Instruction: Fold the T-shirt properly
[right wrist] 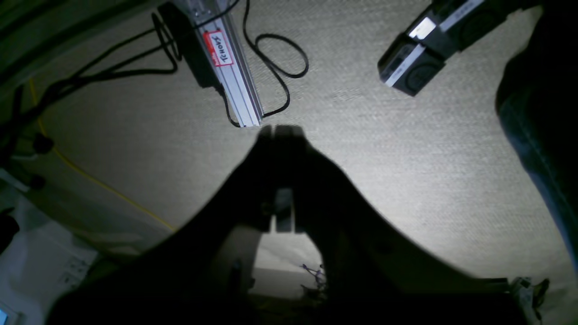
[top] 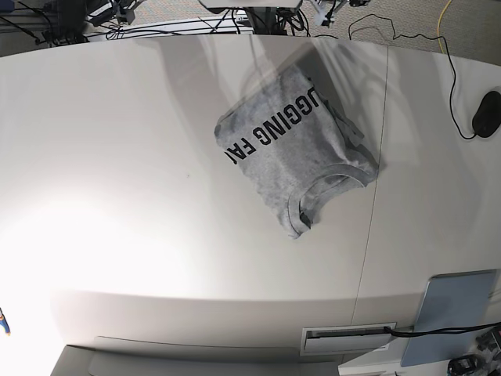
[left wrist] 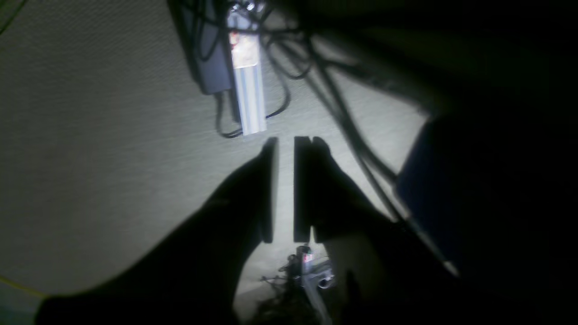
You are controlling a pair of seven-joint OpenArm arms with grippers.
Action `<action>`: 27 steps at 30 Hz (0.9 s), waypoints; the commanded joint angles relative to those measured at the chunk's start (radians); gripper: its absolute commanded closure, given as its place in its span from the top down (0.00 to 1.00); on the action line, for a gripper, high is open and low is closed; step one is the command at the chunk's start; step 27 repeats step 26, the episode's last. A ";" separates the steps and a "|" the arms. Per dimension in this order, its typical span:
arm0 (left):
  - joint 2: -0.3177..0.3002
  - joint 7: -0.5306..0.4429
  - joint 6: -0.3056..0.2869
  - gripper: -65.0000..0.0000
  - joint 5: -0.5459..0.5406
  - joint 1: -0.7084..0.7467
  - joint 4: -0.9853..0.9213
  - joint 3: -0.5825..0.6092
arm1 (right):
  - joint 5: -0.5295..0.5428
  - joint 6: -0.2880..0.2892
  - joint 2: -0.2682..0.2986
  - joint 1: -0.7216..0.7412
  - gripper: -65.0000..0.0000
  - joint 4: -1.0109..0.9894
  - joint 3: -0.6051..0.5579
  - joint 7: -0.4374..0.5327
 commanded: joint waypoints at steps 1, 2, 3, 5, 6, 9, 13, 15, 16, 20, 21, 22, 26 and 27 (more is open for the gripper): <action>0.005 0.019 0.001 0.13 -0.026 0.008 -0.002 0.002 | 0.003 0.003 0.011 -0.005 0.00 0.000 0.002 0.000; 0.007 0.027 0.014 0.13 -0.044 0.009 -0.002 0.002 | 0.008 0.003 0.011 -0.002 0.00 0.001 0.002 0.001; 0.009 0.036 0.027 0.13 -0.060 0.009 -0.002 0.002 | 0.012 0.003 0.011 -0.001 0.00 0.001 0.002 0.000; 0.010 0.048 0.045 0.13 -0.079 0.010 -0.002 0.002 | 0.017 0.003 0.011 0.001 0.00 0.001 0.002 0.000; 0.009 0.055 0.045 0.13 -0.080 0.012 -0.002 0.002 | 0.017 0.003 0.011 0.001 0.00 0.001 0.002 0.000; 0.009 0.064 0.044 0.13 -0.079 0.012 -0.002 0.002 | 0.017 0.003 0.011 0.001 0.00 0.001 0.002 -0.004; 0.009 0.074 0.045 0.13 -0.079 0.013 -0.002 0.002 | 0.017 0.003 0.011 -0.003 0.00 0.001 0.002 -0.011; 0.009 0.074 0.044 0.13 -0.079 0.012 -0.002 0.002 | 0.017 0.003 0.011 -0.008 0.00 0.001 0.002 -0.012; 0.009 0.074 0.045 0.13 -0.079 0.012 -0.002 0.002 | 0.017 0.003 0.012 -0.009 0.00 0.001 0.002 -0.012; 0.009 0.074 0.044 0.13 -0.079 0.012 -0.002 0.002 | 0.017 0.003 0.011 -0.010 0.00 0.001 0.002 -0.011; 0.009 0.074 0.044 0.13 -0.079 0.012 -0.002 0.002 | 0.017 0.003 0.011 -0.010 0.00 0.001 0.002 -0.008; 0.009 0.074 0.044 0.13 -0.079 0.012 -0.002 0.002 | 0.017 0.003 0.011 -0.010 0.00 0.001 0.002 -0.001; 0.009 0.073 0.044 0.13 -0.079 0.012 -0.002 0.002 | 0.017 0.003 0.011 -0.005 0.00 0.001 0.002 0.006; 0.009 0.073 0.044 0.13 -0.079 0.012 -0.002 0.002 | 0.017 0.003 0.011 -0.005 0.00 0.001 0.002 0.006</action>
